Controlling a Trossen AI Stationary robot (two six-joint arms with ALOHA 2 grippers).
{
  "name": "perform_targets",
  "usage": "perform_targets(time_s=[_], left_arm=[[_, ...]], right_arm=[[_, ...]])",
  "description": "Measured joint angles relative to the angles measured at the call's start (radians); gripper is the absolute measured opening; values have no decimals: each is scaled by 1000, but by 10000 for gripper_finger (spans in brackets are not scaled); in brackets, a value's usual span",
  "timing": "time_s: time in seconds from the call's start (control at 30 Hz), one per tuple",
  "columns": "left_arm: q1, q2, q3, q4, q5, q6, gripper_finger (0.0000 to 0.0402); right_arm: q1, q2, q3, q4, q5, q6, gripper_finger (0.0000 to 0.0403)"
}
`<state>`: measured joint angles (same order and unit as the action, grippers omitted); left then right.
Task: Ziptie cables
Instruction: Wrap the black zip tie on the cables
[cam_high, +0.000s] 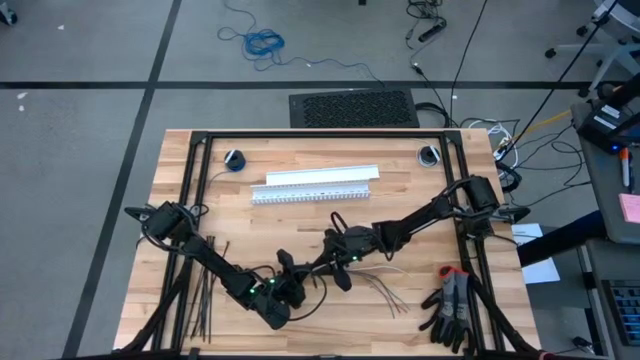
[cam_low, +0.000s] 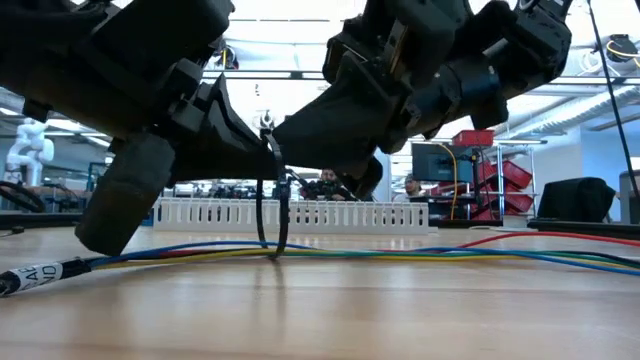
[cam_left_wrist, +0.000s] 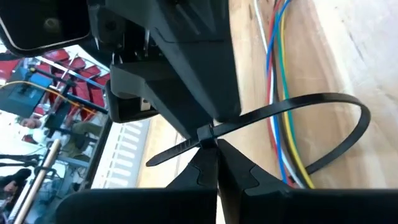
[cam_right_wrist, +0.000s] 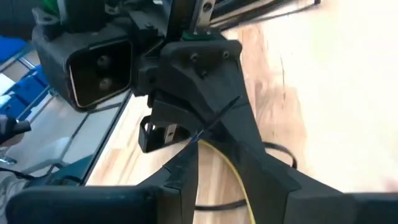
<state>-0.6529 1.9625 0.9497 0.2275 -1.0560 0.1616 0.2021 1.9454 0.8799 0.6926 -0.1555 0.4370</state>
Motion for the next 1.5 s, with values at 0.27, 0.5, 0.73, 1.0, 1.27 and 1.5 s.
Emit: perform_targets(time_s=[0.27, 0.5, 0.73, 1.0, 1.27, 1.5], left_arm=[[-2, 0, 0, 9, 0, 0, 0], [-2, 0, 0, 5, -18, -6, 0], [-4, 0, 3, 14, 15, -26, 0], [-2, 0, 3, 10, 10, -25, 0], [-2, 0, 2, 10, 6, -25, 0], [-2, 0, 2, 10, 4, -25, 0]], right_arm=[[16, 1, -1, -5, 13, -12, 110], [-8, -8, -4, 23, 4, -36, 110], [-22, -51, -2, 29, 47, -55, 110], [-13, -60, -2, 7, 36, -59, 110], [8, -35, -2, 66, 44, -75, 110], [9, -36, -2, 75, 58, -81, 109]])
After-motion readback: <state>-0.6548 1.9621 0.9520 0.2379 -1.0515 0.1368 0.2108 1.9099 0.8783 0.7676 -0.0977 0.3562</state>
